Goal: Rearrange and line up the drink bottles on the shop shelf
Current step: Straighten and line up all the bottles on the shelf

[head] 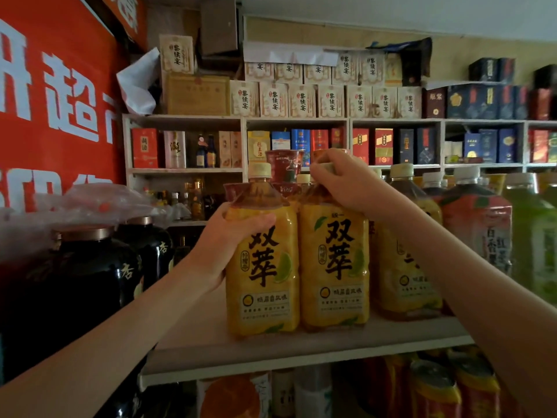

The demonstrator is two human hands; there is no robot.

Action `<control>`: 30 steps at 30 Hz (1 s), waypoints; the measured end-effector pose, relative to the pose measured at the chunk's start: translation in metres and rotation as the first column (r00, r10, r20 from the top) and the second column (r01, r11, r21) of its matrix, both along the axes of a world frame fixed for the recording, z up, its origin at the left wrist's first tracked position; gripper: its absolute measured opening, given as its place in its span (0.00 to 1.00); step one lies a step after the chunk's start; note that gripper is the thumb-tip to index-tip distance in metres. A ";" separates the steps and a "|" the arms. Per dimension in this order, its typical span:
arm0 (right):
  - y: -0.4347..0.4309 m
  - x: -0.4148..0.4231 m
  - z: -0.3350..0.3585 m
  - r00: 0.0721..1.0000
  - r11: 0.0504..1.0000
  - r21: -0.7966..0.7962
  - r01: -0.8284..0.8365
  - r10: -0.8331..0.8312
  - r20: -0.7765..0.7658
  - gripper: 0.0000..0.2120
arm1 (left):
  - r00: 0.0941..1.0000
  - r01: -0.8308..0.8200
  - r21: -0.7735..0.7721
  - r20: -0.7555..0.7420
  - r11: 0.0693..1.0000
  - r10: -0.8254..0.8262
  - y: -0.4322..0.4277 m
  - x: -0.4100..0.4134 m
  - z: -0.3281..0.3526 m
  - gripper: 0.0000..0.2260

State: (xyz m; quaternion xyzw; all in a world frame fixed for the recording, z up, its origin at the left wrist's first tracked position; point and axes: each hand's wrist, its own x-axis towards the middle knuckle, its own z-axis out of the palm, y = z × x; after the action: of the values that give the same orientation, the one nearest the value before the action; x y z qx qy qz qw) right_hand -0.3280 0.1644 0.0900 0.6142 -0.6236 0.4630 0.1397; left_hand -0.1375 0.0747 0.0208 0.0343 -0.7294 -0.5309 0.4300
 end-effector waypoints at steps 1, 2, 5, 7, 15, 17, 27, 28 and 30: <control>0.002 -0.002 0.000 1.000 1.000 0.011 0.004 -0.004 -0.004 0.10 | 1.000 -0.001 -0.005 -0.001 1.000 0.001 0.001 -0.002 0.000 0.11; 0.004 -0.005 0.000 1.000 1.000 0.017 0.008 -0.008 -0.006 0.10 | 1.000 0.000 -0.006 0.007 1.000 0.000 0.002 -0.005 0.000 0.11; 0.008 -0.012 0.000 0.999 0.999 0.030 0.036 -0.035 -0.039 0.12 | 0.997 0.033 -0.004 0.072 0.999 -0.033 0.004 -0.013 0.003 0.10; 0.009 -0.015 0.001 0.996 0.996 0.069 0.058 -0.053 -0.066 0.14 | 0.993 0.036 -0.007 0.114 0.999 -0.035 0.003 -0.015 0.005 0.08; 0.020 -0.001 -0.014 0.984 0.994 -0.009 0.107 -0.107 -0.144 0.27 | 0.861 -0.490 -0.200 0.041 0.848 0.507 0.022 -0.006 0.005 0.46; 0.025 0.006 -0.022 0.976 0.990 -0.091 0.104 -0.119 -0.183 0.28 | 0.720 -0.665 -0.467 -0.196 0.582 0.665 0.036 -0.007 0.001 0.44; 0.092 -0.020 -0.061 0.950 0.992 -0.126 0.026 -0.063 -0.307 0.20 | 0.592 -0.618 -0.784 -0.407 0.066 0.696 0.126 -0.082 -0.024 0.27; 0.104 -0.033 -0.066 0.953 0.994 -0.107 0.028 -0.058 -0.298 0.21 | 0.607 -0.602 -0.794 -0.385 0.086 0.696 0.135 -0.096 -0.027 0.28; 0.127 -0.058 -0.073 0.954 0.996 -0.079 0.049 -0.070 -0.293 0.21 | 0.637 -0.568 -0.812 -0.329 0.136 0.697 0.153 -0.124 -0.034 0.28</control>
State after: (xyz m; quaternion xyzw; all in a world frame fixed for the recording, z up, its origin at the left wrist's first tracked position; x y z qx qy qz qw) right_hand -0.3861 0.2918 0.0172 0.6521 -0.5970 0.3836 0.2668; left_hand -0.2615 0.2278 -0.0129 0.1497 -0.8287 0.1528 0.5173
